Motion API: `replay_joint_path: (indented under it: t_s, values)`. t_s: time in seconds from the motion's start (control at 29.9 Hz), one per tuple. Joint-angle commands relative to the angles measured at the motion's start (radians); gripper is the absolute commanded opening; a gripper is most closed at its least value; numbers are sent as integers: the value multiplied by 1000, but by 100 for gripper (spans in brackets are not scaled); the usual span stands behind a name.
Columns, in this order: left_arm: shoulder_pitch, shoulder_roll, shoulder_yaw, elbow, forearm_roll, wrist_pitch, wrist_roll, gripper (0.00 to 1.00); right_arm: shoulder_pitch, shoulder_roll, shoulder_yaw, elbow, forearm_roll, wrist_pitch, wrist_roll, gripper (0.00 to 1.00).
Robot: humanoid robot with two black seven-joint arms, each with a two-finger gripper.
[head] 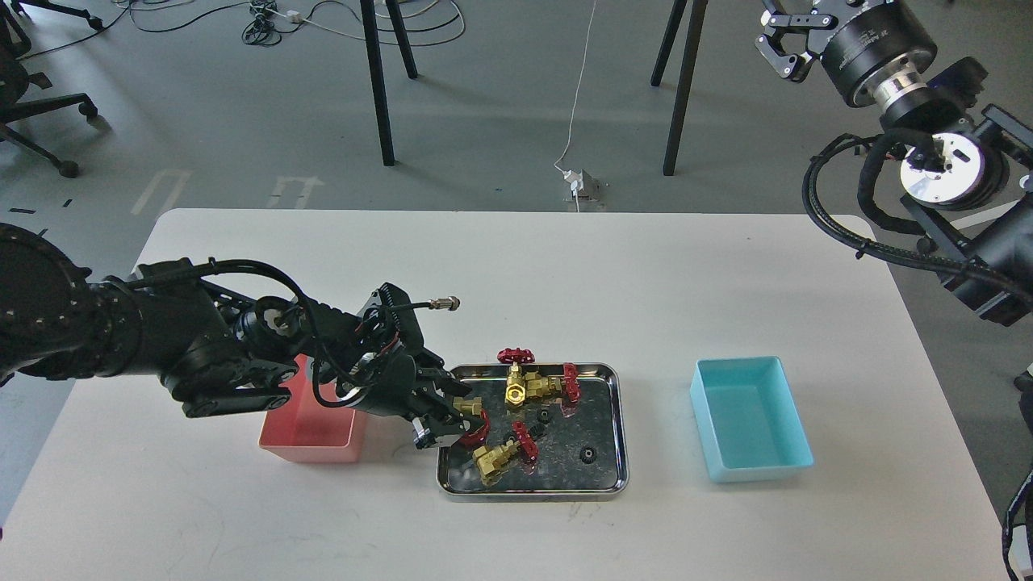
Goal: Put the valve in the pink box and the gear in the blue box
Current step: 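Reach the left gripper down to the brass valve in the tray, then grasp the brass valve with the left gripper and lift it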
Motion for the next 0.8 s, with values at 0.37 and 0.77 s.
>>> replay_joint_path:
  t_s: [0.37,0.77]
  values:
    - [-87,67,-22,-56,2,2,0,9,-9,0,6,3,0,-3,0,100]
    - [-205,443,-98,-234,46,-7,0,10,138,29,29,-5,11,-287,-1,100]
